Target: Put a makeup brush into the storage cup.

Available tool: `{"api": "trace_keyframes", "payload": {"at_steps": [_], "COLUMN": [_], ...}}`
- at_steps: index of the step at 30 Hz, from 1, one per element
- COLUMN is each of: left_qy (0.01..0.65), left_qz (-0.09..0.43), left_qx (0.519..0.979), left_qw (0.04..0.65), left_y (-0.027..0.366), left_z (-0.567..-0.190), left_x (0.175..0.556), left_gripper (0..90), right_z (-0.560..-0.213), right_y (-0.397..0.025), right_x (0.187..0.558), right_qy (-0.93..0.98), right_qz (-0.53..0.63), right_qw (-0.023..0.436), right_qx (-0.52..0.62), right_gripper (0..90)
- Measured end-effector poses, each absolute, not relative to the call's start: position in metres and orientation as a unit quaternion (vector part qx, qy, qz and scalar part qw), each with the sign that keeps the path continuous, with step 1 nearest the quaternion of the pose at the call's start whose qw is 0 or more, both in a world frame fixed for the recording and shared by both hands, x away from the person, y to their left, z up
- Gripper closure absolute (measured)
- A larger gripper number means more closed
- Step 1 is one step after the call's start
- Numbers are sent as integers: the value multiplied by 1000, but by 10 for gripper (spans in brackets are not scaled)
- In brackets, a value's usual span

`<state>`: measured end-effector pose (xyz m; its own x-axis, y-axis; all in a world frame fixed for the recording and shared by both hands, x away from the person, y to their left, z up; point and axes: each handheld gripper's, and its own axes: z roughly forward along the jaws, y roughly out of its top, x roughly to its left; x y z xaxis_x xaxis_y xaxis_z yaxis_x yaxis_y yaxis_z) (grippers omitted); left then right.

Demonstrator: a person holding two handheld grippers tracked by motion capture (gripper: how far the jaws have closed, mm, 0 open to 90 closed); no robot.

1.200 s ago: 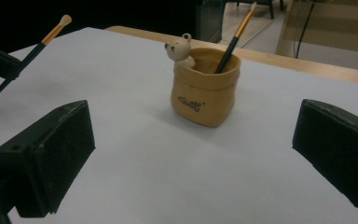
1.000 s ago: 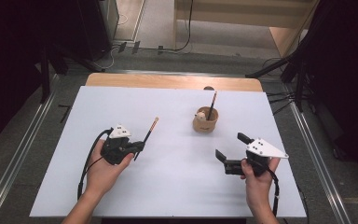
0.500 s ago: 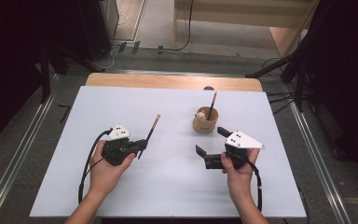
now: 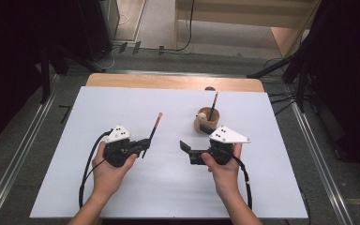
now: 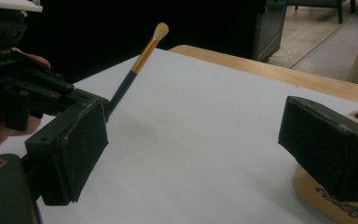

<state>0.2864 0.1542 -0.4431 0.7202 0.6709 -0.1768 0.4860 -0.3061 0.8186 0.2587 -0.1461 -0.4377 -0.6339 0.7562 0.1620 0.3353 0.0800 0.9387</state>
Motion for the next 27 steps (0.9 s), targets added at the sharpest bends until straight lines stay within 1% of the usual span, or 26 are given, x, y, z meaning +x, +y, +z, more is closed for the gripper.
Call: {"api": "trace_keyframes", "payload": {"at_steps": [4,11,17,19,27], "left_qy": [360,355,349,347,339], "left_qz": [99,103,108,109,108], "left_qx": [799,796,790,789,784], "left_qw": [472,480,492,495,509], "left_y": [152,148,142,141,137], "left_z": [-443,-444,-446,-446,-447], "left_x": [285,283,278,277,273], "left_gripper": [852,852,852,852,852], "right_z": [-437,-440,-441,-442,-446], "right_y": [-135,-124,-115,-111,-102], "right_x": [262,265,265,264,265], "right_qy": [702,690,670,670,660], "right_qz": [565,568,582,584,597], "right_qw": [187,185,167,161,129], "right_qx": [390,409,429,429,436], "right_gripper": [130,164,238,275,356]}}
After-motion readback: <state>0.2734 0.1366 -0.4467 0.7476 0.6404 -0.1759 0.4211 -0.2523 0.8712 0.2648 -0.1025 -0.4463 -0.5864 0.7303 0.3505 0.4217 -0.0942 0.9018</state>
